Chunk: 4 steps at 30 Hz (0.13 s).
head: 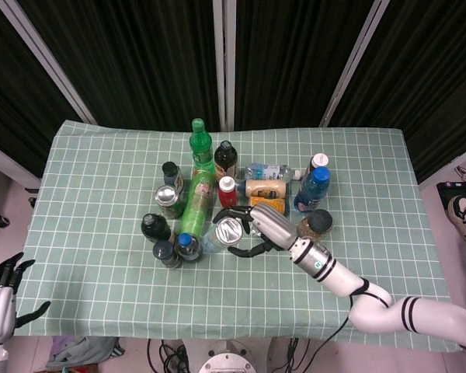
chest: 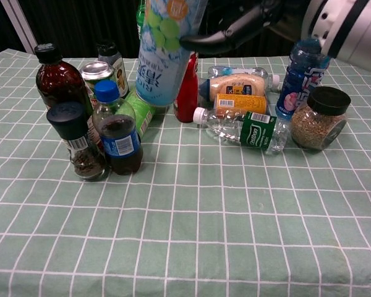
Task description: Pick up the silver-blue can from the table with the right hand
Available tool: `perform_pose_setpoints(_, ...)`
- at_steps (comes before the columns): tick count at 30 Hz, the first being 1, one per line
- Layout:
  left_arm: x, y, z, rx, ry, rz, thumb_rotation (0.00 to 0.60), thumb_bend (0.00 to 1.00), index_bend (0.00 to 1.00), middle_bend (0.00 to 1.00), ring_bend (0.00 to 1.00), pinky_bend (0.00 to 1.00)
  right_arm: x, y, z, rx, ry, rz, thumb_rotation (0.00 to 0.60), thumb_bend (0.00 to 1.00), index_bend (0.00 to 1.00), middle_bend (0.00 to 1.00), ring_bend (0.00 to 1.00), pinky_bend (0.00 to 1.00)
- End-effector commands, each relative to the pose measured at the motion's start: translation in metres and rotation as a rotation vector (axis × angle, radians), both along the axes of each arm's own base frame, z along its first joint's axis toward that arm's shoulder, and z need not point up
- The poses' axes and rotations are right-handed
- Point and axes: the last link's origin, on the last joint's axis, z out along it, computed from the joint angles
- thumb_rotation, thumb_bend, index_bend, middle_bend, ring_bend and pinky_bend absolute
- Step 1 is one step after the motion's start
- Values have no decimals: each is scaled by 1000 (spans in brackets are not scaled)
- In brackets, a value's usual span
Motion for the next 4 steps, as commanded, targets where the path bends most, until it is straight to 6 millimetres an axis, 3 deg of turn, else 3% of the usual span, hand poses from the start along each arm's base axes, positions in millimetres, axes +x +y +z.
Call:
perform_pose_setpoints(1,2,2,0,-3,3,-7,600,0,220,109,113,160,4,15,16,-14,-18,56,600,454,629,580,454,638)
perform_pose_setpoints(4,3,3,-1,-7,2,-6,600,0,219,109,113,160,10,20,20,-25,-14,82,600,455,629,579,454,638)
